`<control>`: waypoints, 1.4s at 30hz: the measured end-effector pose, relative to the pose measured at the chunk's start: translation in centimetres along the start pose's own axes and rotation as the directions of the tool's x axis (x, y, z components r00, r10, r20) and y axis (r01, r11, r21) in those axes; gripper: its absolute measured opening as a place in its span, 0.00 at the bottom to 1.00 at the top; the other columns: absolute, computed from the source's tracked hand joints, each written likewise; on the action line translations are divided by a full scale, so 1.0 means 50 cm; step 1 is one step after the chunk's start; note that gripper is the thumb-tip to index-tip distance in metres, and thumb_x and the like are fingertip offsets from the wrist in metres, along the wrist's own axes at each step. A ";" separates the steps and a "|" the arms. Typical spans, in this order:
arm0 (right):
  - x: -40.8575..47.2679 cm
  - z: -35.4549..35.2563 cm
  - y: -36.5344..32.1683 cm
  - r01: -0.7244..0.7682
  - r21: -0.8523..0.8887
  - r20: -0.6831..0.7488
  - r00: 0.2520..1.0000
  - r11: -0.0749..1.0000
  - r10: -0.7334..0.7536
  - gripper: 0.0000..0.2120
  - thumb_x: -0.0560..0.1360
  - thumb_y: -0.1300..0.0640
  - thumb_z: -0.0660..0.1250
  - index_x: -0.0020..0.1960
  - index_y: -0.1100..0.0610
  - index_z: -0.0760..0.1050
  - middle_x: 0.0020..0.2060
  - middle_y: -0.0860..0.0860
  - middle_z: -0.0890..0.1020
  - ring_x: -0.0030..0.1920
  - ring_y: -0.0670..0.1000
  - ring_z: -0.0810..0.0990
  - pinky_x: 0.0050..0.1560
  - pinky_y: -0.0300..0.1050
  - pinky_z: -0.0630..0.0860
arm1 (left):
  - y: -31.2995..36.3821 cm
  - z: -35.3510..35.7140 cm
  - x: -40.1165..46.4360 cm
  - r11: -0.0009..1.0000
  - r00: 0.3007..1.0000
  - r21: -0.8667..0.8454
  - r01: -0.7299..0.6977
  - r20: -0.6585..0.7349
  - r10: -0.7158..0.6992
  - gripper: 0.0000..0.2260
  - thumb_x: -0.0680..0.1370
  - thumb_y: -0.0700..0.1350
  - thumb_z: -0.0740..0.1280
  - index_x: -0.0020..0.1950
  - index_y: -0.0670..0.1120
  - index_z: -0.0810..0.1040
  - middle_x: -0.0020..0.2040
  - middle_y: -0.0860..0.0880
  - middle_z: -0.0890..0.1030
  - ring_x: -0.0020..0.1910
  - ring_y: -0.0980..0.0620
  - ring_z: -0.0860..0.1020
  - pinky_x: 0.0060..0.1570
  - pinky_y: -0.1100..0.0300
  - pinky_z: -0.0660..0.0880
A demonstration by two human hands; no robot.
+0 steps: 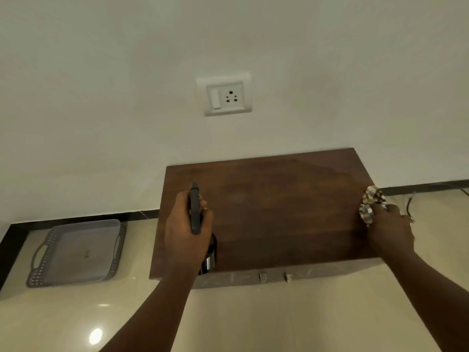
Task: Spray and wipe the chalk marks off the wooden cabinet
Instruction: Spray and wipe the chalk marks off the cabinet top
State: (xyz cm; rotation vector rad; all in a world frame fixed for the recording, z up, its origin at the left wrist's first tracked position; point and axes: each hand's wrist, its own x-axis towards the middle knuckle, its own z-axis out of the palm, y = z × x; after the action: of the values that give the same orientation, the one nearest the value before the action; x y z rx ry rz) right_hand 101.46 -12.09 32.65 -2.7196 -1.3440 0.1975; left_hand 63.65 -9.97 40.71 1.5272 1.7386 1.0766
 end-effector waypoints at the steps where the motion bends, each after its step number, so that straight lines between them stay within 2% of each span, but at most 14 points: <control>1: 0.020 0.005 -0.009 0.015 0.002 0.003 1.000 1.000 -0.015 0.15 0.76 0.63 0.61 0.62 0.59 0.73 0.60 0.62 0.72 0.59 0.68 0.69 0.55 0.60 0.72 | -0.007 -0.008 0.008 1.000 1.000 0.005 -0.007 -0.012 0.007 0.07 0.80 0.43 0.67 0.54 0.54 0.73 0.45 0.54 0.80 0.44 0.53 0.80 0.45 0.56 0.78; 4: 0.077 0.020 -0.028 0.103 -0.020 0.025 0.994 0.994 -0.102 0.17 0.74 0.63 0.63 0.63 0.59 0.72 0.62 0.64 0.71 0.60 0.69 0.70 0.58 0.60 0.70 | -0.023 -0.030 0.034 1.000 0.998 0.003 -0.003 -0.062 0.003 0.08 0.79 0.42 0.67 0.55 0.53 0.73 0.46 0.55 0.81 0.45 0.55 0.80 0.45 0.60 0.76; 8: 0.135 0.039 -0.078 0.190 -0.071 0.052 0.981 0.979 -0.187 0.23 0.72 0.62 0.67 0.65 0.61 0.68 0.61 0.67 0.72 0.60 0.69 0.71 0.60 0.62 0.67 | -0.049 -0.052 0.078 0.999 0.990 0.049 0.012 -0.144 -0.005 0.07 0.79 0.41 0.67 0.55 0.49 0.73 0.43 0.55 0.80 0.42 0.53 0.79 0.45 0.55 0.76; 11: 0.160 0.041 -0.125 0.193 -0.084 0.077 0.979 0.978 -0.187 0.24 0.71 0.62 0.68 0.65 0.61 0.67 0.61 0.66 0.72 0.62 0.68 0.70 0.60 0.61 0.67 | -0.071 -0.061 0.104 0.997 0.987 0.070 0.025 -0.158 -0.014 0.06 0.79 0.41 0.67 0.54 0.49 0.73 0.41 0.55 0.78 0.40 0.53 0.78 0.42 0.57 0.74; 15: 0.187 0.048 -0.180 0.253 -0.072 0.082 0.966 0.965 -0.247 0.25 0.69 0.65 0.68 0.66 0.60 0.68 0.63 0.64 0.71 0.61 0.69 0.70 0.60 0.61 0.68 | -0.096 -0.072 0.130 0.998 0.991 0.051 0.029 -0.135 -0.022 0.07 0.79 0.40 0.66 0.55 0.49 0.73 0.43 0.55 0.79 0.41 0.53 0.79 0.41 0.56 0.75; 19: 0.199 0.066 -0.274 0.443 -0.052 0.034 0.897 0.895 -0.442 0.24 0.67 0.67 0.69 0.63 0.62 0.74 0.61 0.64 0.75 0.63 0.65 0.72 0.64 0.61 0.64 | -0.125 -0.101 0.166 0.997 0.993 0.074 0.033 -0.114 -0.024 0.07 0.79 0.40 0.66 0.54 0.50 0.73 0.42 0.56 0.78 0.40 0.53 0.78 0.40 0.58 0.73; 22: 0.188 0.090 -0.362 0.549 -0.070 0.048 0.836 0.833 -0.547 0.22 0.66 0.65 0.71 0.60 0.61 0.76 0.59 0.63 0.77 0.61 0.65 0.74 0.62 0.60 0.68 | -0.142 -0.120 0.191 0.995 0.992 0.086 0.042 -0.125 -0.031 0.07 0.79 0.40 0.66 0.55 0.48 0.73 0.45 0.54 0.79 0.42 0.52 0.79 0.44 0.58 0.75; 26: 0.136 0.130 -0.503 0.620 -0.040 0.103 0.783 0.784 -0.614 0.20 0.73 0.55 0.66 0.65 0.51 0.71 0.64 0.55 0.74 0.61 0.62 0.73 0.59 0.54 0.71 | -0.158 -0.152 0.221 0.995 0.990 0.084 0.046 -0.135 -0.034 0.07 0.79 0.40 0.67 0.55 0.47 0.74 0.46 0.54 0.79 0.42 0.54 0.79 0.43 0.62 0.73; 29: 0.070 0.136 -0.620 0.685 0.014 0.148 0.719 0.728 -0.679 0.21 0.76 0.56 0.62 0.69 0.50 0.68 0.68 0.54 0.70 0.64 0.62 0.69 0.61 0.56 0.71 | -0.168 -0.178 0.236 0.996 0.990 0.079 0.038 -0.137 -0.027 0.07 0.79 0.40 0.67 0.55 0.47 0.73 0.46 0.53 0.79 0.42 0.54 0.79 0.42 0.66 0.71; 33: -0.009 0.135 -0.740 0.707 0.091 0.162 0.684 0.701 -0.711 0.23 0.76 0.59 0.62 0.71 0.51 0.67 0.69 0.53 0.67 0.64 0.62 0.65 0.59 0.56 0.73 | -0.182 -0.211 0.251 0.996 0.992 0.082 0.025 -0.129 -0.014 0.07 0.79 0.40 0.67 0.55 0.47 0.73 0.46 0.53 0.79 0.41 0.55 0.79 0.41 0.72 0.70; 36: -0.048 0.137 -0.797 0.725 0.101 0.151 0.666 0.682 -0.731 0.23 0.77 0.58 0.62 0.71 0.50 0.67 0.68 0.52 0.68 0.63 0.61 0.65 0.57 0.55 0.74 | -0.200 -0.229 0.253 0.990 0.995 0.139 0.001 -0.100 0.013 0.07 0.78 0.41 0.68 0.54 0.48 0.73 0.46 0.50 0.80 0.41 0.52 0.79 0.42 0.68 0.71; 42: -0.156 0.131 -0.856 0.860 0.123 0.176 0.472 0.495 -0.864 0.20 0.80 0.59 0.57 0.70 0.48 0.68 0.71 0.49 0.66 0.68 0.58 0.63 0.65 0.49 0.64 | -0.223 -0.248 0.237 0.987 0.992 0.159 0.013 -0.126 0.008 0.09 0.78 0.40 0.68 0.54 0.50 0.72 0.46 0.51 0.80 0.42 0.53 0.79 0.41 0.70 0.70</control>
State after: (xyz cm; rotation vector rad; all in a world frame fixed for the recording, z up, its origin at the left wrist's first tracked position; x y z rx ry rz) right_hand 62.20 7.81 33.08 -1.6501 -2.5565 0.3998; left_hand 45.43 -0.96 38.39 1.5815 1.9544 1.0754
